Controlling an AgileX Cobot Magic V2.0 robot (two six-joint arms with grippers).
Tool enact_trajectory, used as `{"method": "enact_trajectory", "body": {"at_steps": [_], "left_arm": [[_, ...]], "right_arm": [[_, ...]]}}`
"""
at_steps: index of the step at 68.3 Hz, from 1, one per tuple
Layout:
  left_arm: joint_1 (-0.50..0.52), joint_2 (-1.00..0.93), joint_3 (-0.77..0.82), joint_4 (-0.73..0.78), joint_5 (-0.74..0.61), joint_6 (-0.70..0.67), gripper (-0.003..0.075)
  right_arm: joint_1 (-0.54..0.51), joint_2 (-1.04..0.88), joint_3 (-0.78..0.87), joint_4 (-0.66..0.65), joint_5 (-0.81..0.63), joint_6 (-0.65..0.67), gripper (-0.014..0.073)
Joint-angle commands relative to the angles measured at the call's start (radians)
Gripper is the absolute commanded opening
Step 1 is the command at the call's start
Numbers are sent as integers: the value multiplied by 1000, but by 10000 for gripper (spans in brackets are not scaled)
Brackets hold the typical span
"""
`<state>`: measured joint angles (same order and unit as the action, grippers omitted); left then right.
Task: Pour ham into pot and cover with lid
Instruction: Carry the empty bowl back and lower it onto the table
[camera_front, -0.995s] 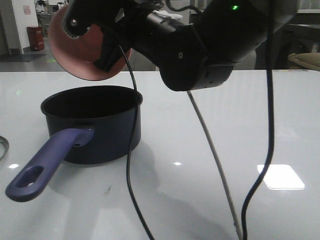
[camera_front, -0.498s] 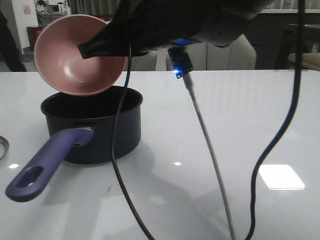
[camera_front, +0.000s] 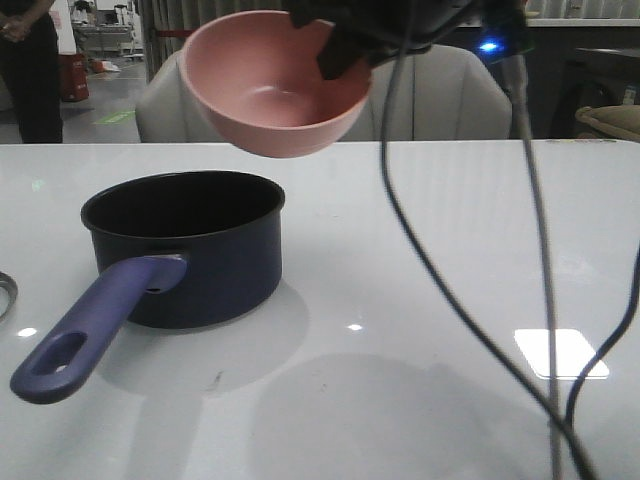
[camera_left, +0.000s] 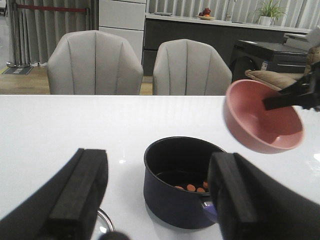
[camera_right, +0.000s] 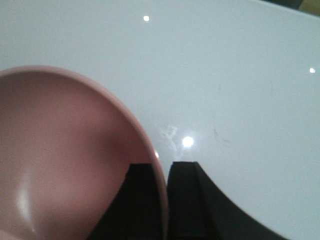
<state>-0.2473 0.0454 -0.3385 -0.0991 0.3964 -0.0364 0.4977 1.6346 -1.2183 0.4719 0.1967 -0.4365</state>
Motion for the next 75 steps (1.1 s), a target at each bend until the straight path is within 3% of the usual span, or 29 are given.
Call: {"method": "enact_trajectory", "body": {"at_steps": [1,9,30,46,64,75], "left_arm": [[-10,14,-24,-11,-75,-2,476],[-10,14,-24,-11,-75,-2,476],[-10,14,-24,-11,-75,-2,476],[-10,14,-24,-11,-75,-2,476],[-10,14,-24,-11,-75,-2,477],[-10,14,-24,-11,-75,-2,477]], "right_arm": [[-77,-71,-23,-22,70,2,138],[-151,-71,-23,-74,159,43,138],[-296,-37,-22,-211,339,327,138],[-346,53,-22,-211,428,333,138],[-346,146,-22,-211,408,335,141],[-346,167,-22,-211,391,335,197]]}}
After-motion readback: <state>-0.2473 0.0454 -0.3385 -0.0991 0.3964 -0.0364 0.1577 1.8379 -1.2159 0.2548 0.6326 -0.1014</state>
